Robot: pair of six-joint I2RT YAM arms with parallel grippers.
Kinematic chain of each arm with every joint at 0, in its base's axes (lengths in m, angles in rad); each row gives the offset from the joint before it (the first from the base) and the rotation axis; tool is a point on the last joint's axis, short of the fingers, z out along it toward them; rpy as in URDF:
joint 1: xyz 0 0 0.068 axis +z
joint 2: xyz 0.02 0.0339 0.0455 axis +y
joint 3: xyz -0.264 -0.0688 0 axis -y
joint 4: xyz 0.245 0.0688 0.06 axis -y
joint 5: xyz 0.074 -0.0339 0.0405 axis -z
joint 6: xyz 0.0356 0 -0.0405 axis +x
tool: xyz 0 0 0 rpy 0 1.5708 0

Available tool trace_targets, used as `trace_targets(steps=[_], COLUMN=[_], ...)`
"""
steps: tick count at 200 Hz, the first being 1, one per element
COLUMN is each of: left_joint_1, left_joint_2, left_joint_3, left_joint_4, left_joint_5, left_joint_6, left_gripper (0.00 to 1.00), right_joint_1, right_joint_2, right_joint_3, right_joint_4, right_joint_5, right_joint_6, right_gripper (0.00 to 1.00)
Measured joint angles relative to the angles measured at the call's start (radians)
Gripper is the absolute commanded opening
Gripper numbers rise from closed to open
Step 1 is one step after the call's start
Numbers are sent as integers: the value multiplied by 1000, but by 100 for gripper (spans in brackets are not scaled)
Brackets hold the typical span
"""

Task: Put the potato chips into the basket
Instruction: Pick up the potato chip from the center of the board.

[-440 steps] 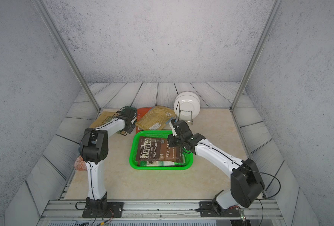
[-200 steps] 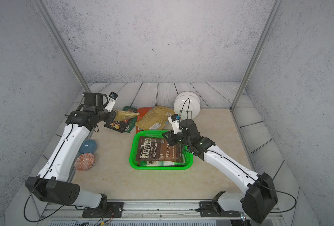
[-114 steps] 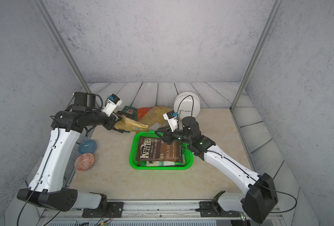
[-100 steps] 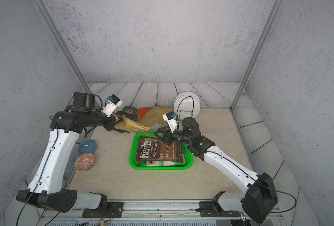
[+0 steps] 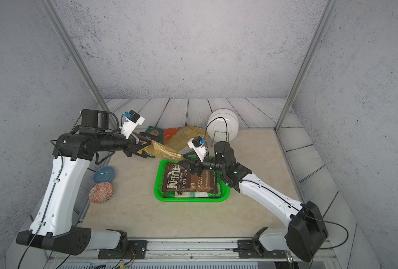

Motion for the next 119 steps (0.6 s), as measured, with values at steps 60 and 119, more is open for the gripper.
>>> trace_targets(steps=[60,119], left_joint_1=[0,0], left_joint_2=[-10,-21], left_joint_3=[-22,-66], left_joint_4=[28,59], left_joint_5=[77,89], left_joint_6=[-68,-103], left_gripper=[0,34], right_joint_1=[0,7], right_joint_2=[27,-42], right_joint_3=[-17,-73], right_joint_4=[17,34], right_joint_5=[74,193], right_joint_6=[-34,-40], right_gripper=[30,0])
